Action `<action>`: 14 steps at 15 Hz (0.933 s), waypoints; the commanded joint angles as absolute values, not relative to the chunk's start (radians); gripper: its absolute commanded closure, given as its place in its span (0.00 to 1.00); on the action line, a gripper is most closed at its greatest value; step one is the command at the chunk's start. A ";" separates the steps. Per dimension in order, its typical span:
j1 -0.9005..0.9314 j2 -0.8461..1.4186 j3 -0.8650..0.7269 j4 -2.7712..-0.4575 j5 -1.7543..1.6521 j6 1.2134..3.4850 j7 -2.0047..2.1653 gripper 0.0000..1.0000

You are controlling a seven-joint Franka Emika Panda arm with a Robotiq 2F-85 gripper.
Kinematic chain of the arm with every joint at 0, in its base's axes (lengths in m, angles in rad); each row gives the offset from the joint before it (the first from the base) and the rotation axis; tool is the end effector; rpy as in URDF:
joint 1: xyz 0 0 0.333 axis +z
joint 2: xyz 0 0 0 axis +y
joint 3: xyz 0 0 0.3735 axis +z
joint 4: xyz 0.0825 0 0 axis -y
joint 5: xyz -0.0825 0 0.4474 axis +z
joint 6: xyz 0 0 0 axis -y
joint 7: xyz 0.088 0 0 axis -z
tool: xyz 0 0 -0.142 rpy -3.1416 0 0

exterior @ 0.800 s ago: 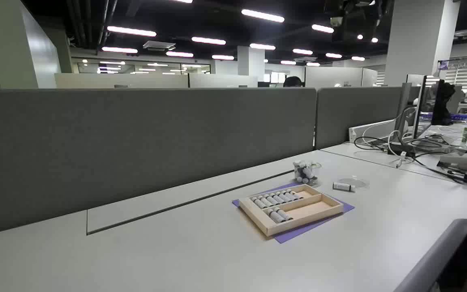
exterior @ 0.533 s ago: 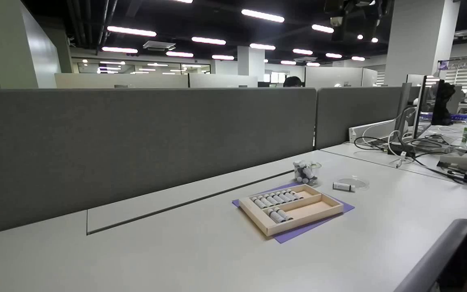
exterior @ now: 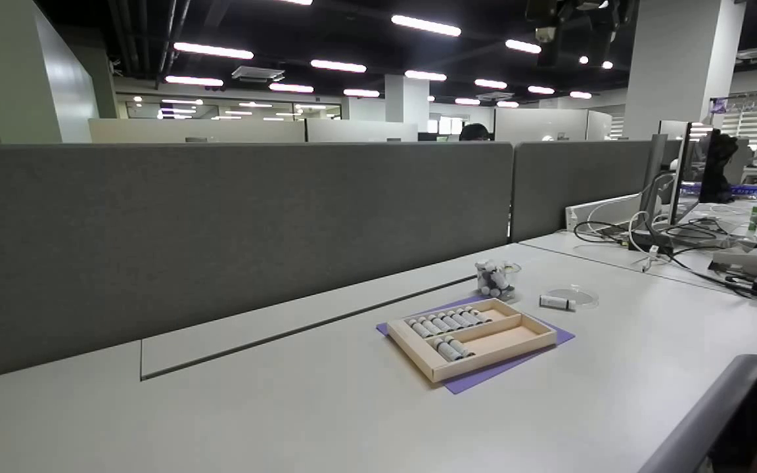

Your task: Remove one bottle from the container on the right and place it on the bottom right side of the tray

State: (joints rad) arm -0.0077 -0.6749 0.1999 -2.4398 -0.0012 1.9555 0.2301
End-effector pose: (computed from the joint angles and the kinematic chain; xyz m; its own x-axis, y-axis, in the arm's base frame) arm 0.3930 0.0854 0.5425 0.9775 -0.0595 0.2022 -0.0773 -0.9937 0.0813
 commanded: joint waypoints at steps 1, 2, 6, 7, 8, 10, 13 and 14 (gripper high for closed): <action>0.013 -0.637 0.178 -2.432 0.005 1.964 0.235 0.00; 0.008 -0.585 0.177 -2.425 0.007 1.976 0.234 0.00; 0.025 -0.373 0.154 -2.449 0.014 2.147 0.145 0.00; 0.043 -0.306 0.133 -2.445 0.027 2.171 0.071 0.00; 0.045 -0.237 0.125 -2.437 0.022 2.198 0.029 0.00; 0.039 -0.094 0.108 -2.402 -0.008 2.211 -0.050 0.00; 0.008 0.114 0.087 -2.310 -0.193 2.190 -0.023 0.00; 0.008 0.184 0.070 -2.266 -0.284 2.188 0.016 0.00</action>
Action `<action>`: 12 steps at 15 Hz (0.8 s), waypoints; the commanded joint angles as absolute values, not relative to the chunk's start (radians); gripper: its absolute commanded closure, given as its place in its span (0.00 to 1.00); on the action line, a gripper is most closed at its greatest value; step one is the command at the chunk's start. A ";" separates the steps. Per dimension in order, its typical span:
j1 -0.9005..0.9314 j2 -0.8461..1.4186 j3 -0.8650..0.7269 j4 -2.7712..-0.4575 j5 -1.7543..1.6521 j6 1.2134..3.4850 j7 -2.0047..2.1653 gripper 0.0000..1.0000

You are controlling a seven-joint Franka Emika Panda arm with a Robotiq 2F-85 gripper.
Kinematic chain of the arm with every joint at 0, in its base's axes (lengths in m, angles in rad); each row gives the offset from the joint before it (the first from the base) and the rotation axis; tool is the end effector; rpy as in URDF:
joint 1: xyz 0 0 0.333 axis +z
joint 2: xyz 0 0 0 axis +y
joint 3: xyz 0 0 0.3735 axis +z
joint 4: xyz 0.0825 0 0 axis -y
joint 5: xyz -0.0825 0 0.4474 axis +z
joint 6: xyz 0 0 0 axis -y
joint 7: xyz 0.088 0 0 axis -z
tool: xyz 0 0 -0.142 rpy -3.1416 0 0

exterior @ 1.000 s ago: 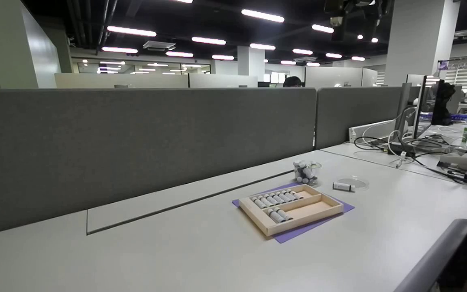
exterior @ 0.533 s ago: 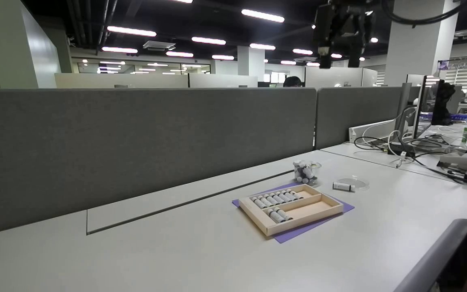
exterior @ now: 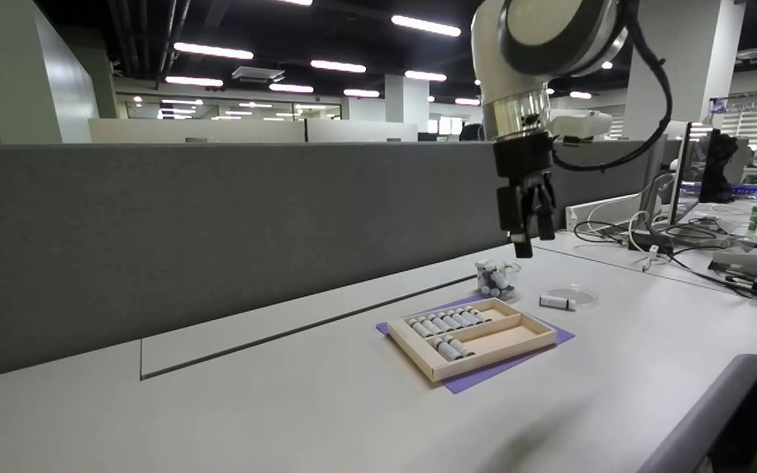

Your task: Remove one bottle from the container on the right and place it on the bottom right side of the tray

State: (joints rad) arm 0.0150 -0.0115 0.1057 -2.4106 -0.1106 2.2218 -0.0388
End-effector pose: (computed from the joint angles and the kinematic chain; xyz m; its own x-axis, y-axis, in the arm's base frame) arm 0.5005 0.0540 0.2785 0.9579 0.2221 -0.1818 0.2377 -0.9689 0.0688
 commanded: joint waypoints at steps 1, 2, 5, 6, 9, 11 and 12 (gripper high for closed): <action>0.014 0.253 0.046 -2.216 -0.369 2.186 0.043 0.00; 0.025 0.317 0.016 -2.163 -0.457 2.186 0.081 0.00; 0.056 0.483 -0.078 -1.987 -0.623 2.213 0.198 0.00; 0.052 0.528 -0.098 -1.927 -0.615 2.215 0.226 0.00; 0.041 0.523 -0.106 -1.947 -0.579 2.240 0.181 0.00; 0.040 0.566 -0.120 -1.890 -0.578 2.239 0.188 0.00; 0.042 0.573 -0.120 -1.881 -0.577 2.238 0.191 0.00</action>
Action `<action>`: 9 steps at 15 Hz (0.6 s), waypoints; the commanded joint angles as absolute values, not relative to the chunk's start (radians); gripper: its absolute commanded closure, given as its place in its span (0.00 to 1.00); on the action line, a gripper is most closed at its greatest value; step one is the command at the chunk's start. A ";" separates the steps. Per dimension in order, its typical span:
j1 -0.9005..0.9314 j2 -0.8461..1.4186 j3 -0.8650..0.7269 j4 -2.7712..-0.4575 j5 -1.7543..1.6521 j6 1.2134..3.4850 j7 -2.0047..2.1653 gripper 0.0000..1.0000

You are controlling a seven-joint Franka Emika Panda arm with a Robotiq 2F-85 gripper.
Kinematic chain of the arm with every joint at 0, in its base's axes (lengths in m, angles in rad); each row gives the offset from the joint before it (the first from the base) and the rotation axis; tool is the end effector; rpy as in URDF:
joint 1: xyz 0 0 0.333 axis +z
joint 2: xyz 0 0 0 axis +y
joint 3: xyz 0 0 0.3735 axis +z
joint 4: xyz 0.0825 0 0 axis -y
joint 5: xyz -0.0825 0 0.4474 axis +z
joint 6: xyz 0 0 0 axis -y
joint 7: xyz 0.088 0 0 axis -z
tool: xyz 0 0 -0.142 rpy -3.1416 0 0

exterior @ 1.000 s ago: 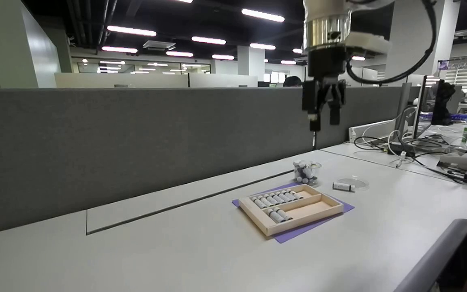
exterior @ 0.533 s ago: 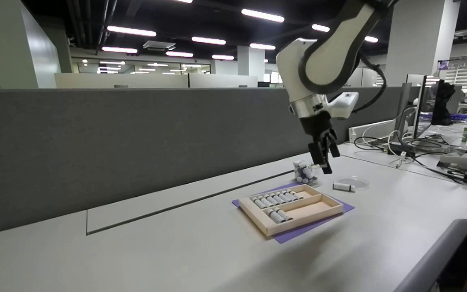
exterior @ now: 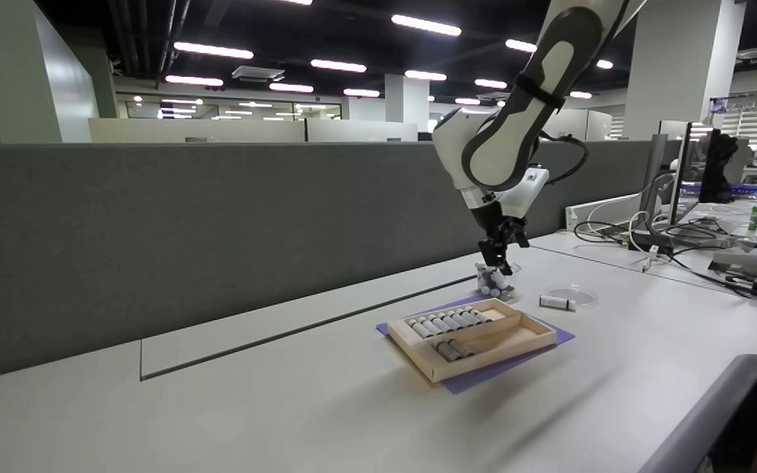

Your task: Remove one bottle from the container on the right and place it on the bottom right side of the tray

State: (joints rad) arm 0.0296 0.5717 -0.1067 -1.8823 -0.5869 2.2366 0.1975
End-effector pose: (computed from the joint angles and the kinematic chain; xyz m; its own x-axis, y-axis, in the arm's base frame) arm 0.6786 -0.0827 0.1614 0.9715 0.1017 -0.2139 0.1905 -0.8721 0.4507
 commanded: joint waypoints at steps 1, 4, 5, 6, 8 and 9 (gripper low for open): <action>0.044 0.573 -0.120 -1.879 -0.577 2.237 0.194 0.00; 0.047 0.573 -0.119 -1.878 -0.578 2.236 0.198 0.00; 0.047 0.573 -0.119 -1.878 -0.578 2.236 0.199 0.00; 0.047 0.573 -0.119 -1.878 -0.578 2.235 0.199 0.00; 0.003 0.542 -0.104 -1.879 -0.518 2.262 0.144 0.00; -0.012 0.534 -0.101 -1.877 -0.481 2.278 0.118 0.00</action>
State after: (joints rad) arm 0.0293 0.5705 -0.1072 -1.8788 -0.5579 2.2486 0.1857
